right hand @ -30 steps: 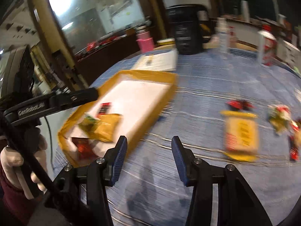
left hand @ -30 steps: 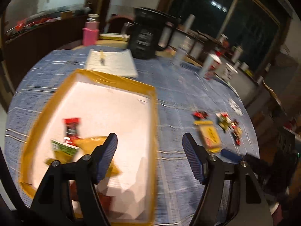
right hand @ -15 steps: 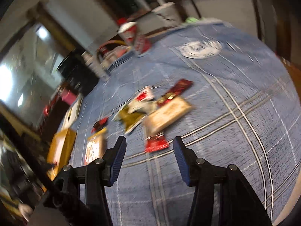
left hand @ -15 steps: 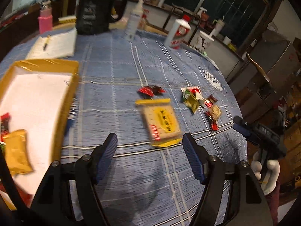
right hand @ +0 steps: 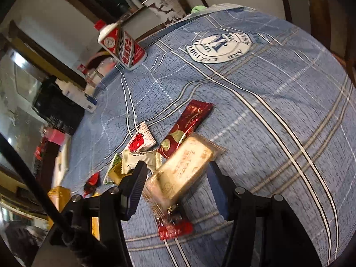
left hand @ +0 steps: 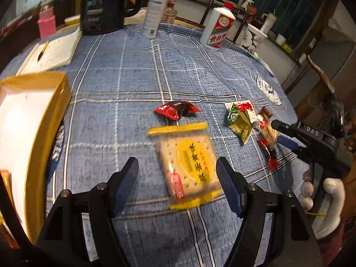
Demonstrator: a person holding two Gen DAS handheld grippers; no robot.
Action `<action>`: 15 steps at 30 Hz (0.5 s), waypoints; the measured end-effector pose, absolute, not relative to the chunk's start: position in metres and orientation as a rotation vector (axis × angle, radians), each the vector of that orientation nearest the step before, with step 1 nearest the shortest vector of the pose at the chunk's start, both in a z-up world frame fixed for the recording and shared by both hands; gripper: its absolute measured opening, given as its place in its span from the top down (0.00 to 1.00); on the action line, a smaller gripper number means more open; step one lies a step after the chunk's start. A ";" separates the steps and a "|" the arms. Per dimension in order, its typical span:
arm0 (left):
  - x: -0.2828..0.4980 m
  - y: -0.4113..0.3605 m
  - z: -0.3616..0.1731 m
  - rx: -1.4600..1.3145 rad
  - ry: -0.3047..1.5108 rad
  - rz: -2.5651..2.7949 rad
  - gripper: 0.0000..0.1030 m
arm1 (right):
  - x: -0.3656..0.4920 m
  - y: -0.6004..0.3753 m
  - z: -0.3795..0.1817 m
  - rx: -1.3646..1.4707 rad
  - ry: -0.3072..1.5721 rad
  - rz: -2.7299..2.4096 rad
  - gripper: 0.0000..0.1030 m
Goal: Organize snacks
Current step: 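Grasp the yellow-labeled cracker pack with the left gripper while the right grasps a red candy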
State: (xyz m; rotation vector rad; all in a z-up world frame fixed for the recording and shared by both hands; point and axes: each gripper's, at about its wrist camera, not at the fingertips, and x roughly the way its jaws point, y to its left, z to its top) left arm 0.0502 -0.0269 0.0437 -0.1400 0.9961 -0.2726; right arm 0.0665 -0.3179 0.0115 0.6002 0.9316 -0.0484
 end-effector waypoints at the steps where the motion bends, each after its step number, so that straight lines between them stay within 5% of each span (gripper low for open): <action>1: 0.051 -0.032 0.043 -0.121 0.994 -0.269 0.29 | 0.069 -0.314 0.011 0.573 0.940 -0.056 0.45; 12: 0.059 -0.075 0.022 0.114 0.973 -0.196 0.22 | 0.075 -0.287 0.011 0.368 0.972 -0.104 0.42; 14: 0.057 -0.080 0.019 0.153 0.979 -0.203 0.28 | 0.074 -0.285 0.011 0.332 0.982 -0.098 0.52; 15: 0.055 -0.081 0.020 0.163 0.971 -0.203 0.28 | 0.073 -0.284 0.011 0.320 0.987 -0.092 0.66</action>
